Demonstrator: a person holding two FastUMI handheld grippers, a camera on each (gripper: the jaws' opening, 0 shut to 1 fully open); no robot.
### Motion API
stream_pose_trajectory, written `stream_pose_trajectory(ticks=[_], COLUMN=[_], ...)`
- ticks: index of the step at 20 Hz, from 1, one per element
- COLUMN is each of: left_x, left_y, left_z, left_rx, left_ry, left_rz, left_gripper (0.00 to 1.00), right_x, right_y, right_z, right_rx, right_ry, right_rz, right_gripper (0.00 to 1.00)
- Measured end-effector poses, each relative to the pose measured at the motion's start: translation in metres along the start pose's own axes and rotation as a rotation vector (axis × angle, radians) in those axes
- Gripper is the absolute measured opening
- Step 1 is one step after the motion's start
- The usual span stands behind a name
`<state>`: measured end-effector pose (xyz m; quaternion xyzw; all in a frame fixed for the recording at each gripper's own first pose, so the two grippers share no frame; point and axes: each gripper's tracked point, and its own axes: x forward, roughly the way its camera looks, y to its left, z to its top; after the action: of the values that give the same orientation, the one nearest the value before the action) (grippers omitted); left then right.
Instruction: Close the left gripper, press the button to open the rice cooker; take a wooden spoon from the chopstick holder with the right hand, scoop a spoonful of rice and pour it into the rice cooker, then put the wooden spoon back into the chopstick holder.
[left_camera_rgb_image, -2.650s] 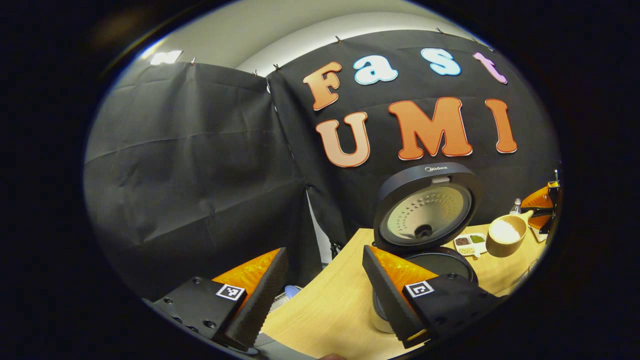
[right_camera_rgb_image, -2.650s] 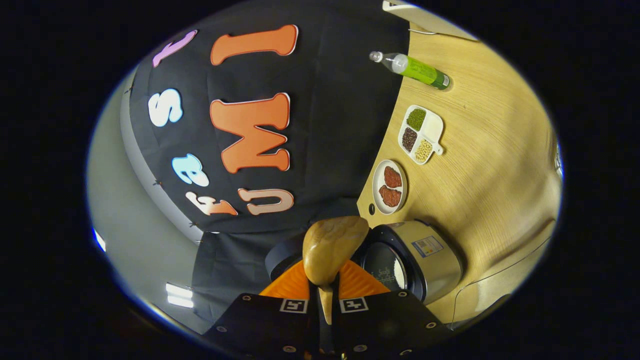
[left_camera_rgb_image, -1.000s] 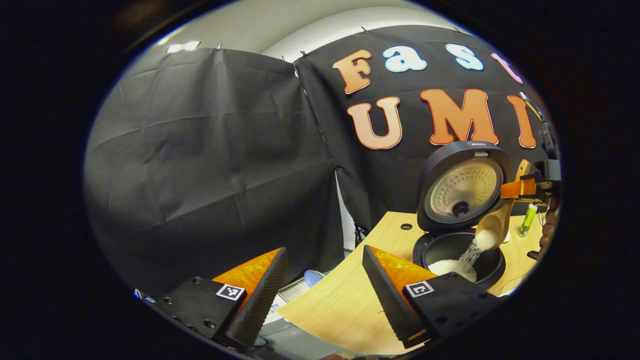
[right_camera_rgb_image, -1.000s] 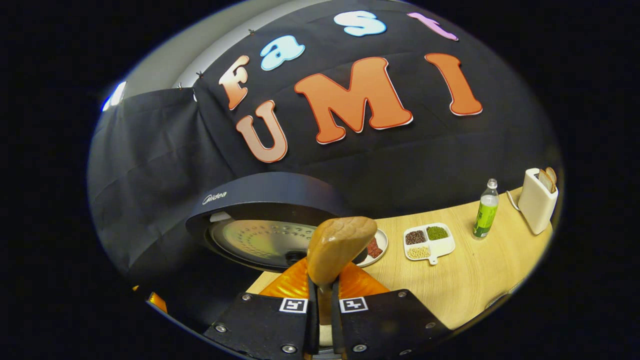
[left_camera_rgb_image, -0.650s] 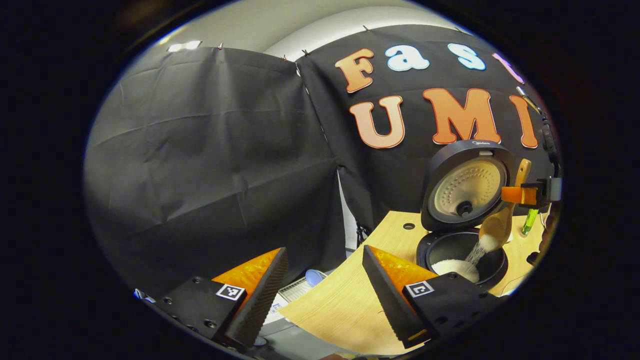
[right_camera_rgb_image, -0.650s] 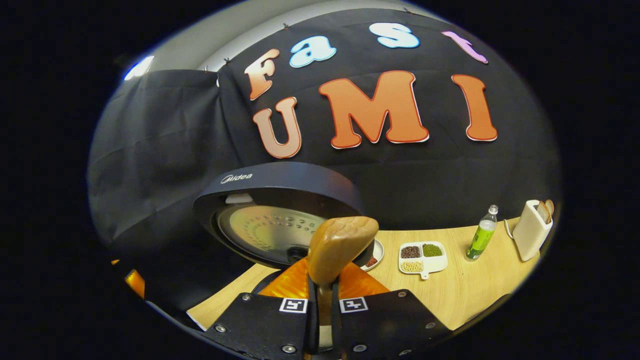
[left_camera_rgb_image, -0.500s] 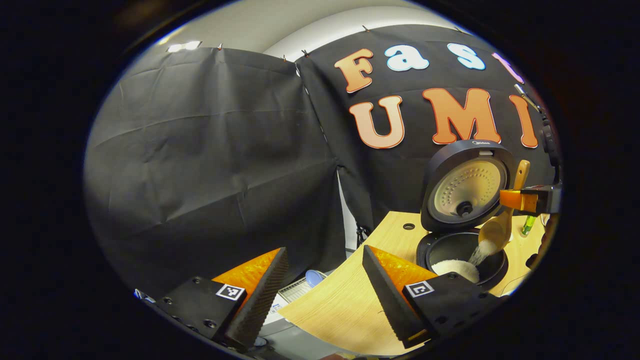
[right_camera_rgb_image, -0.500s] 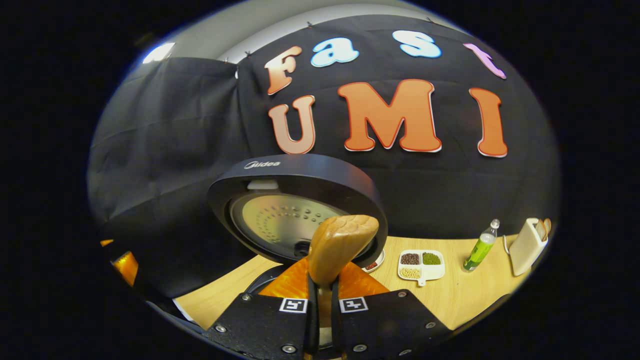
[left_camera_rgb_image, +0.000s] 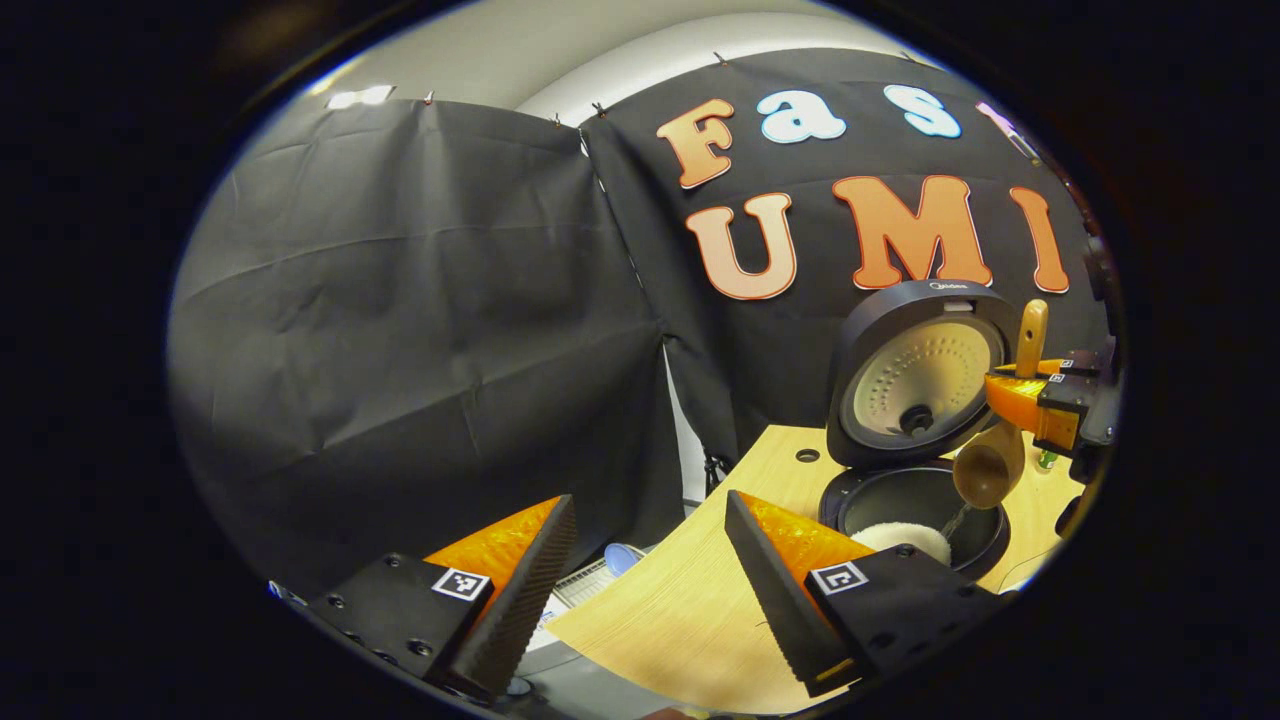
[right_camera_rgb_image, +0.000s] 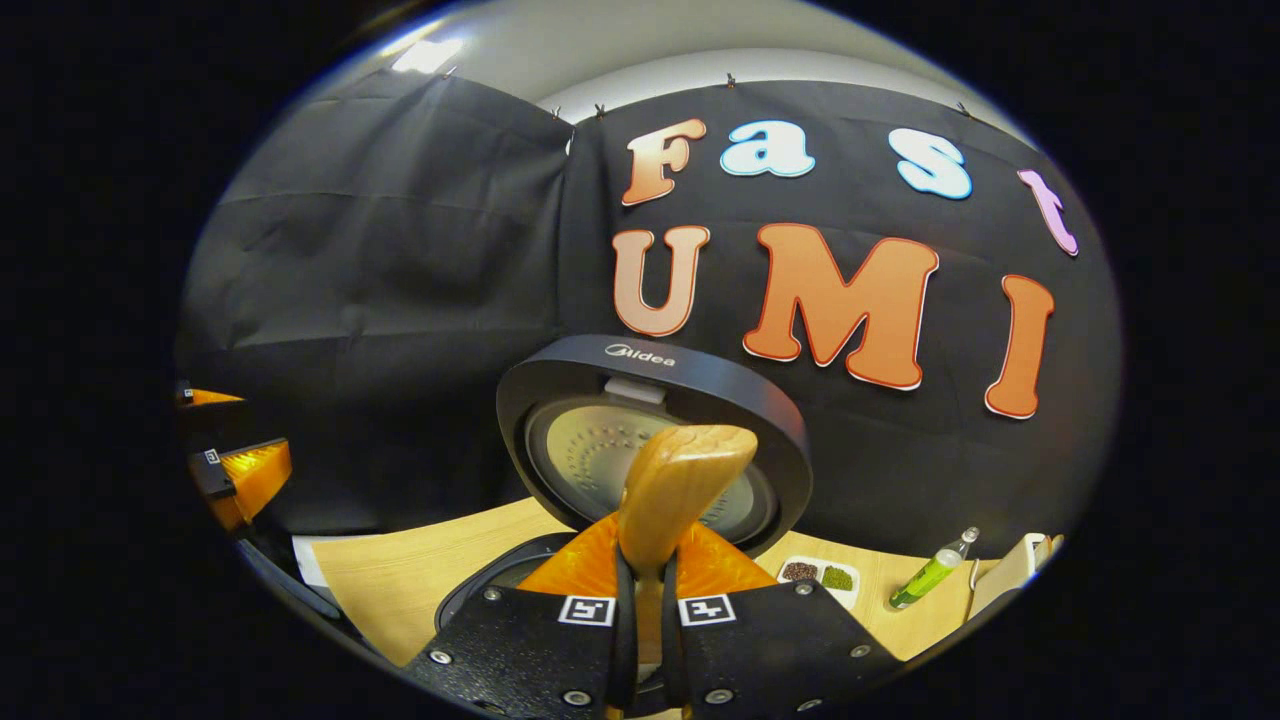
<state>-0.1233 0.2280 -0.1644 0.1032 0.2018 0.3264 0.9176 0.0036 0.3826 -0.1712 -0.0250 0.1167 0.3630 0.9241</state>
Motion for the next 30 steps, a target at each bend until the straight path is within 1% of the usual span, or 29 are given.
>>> stream_pose_trajectory(ticks=[2,3,4,5,9,11,15,18,19,23,24,26,27,30], left_x=[-0.001,-0.002,-0.002,-0.004,-0.006,-0.007,-0.009,-0.009,-0.010,-0.012,-0.013,-0.017,-0.020,-0.026], left_y=[-0.005,-0.008,-0.010,-0.012,-0.023,-0.031,-0.056,-0.073,-0.078,-0.100,-0.107,-0.122,-0.128,-0.141], left_z=[0.002,0.002,0.004,0.005,0.007,0.008,0.007,0.009,0.009,0.012,0.012,0.014,0.016,0.021], left_rx=[0.004,0.006,0.009,0.011,0.022,0.029,0.028,0.011,0.010,0.015,0.017,0.018,0.021,0.034], left_ry=[-0.004,-0.007,-0.010,-0.012,-0.014,-0.015,-0.004,0.012,0.013,0.013,0.014,0.015,0.012,0.000], left_rz=[-0.008,-0.013,-0.016,-0.020,-0.041,-0.057,-0.114,-0.151,-0.159,-0.196,-0.211,-0.239,-0.250,-0.270], left_gripper=[1.00,0.94,1.00,1.00,1.00,1.00,1.00,1.00,0.94,0.94,1.00,1.00,0.94,0.94], right_x=[-0.002,-0.004,-0.004,-0.007,-0.026,-0.042,-0.078,-0.111,-0.122,-0.170,-0.180,-0.198,-0.206,-0.226], right_y=[-0.006,-0.010,-0.014,-0.020,-0.049,-0.072,-0.125,-0.167,-0.180,-0.226,-0.236,-0.254,-0.262,-0.279], right_z=[0.006,0.006,0.006,0.008,0.011,0.008,-0.016,-0.037,-0.043,-0.071,-0.079,-0.097,-0.105,-0.123], right_rx=[0.039,0.070,0.098,0.126,0.255,0.305,0.357,0.371,0.376,0.413,0.422,0.433,0.440,0.461], right_ry=[-0.011,-0.007,-0.003,-0.001,0.011,0.024,0.061,0.094,0.103,0.146,0.158,0.185,0.196,0.219], right_rz=[-0.003,-0.004,-0.007,-0.012,-0.036,-0.070,-0.182,-0.288,-0.321,-0.453,-0.482,-0.539,-0.561,-0.614], right_gripper=[0.09,0.09,0.05,0.09,0.09,0.09,0.09,0.09,0.09,0.09,0.09,0.09,0.09,0.09])
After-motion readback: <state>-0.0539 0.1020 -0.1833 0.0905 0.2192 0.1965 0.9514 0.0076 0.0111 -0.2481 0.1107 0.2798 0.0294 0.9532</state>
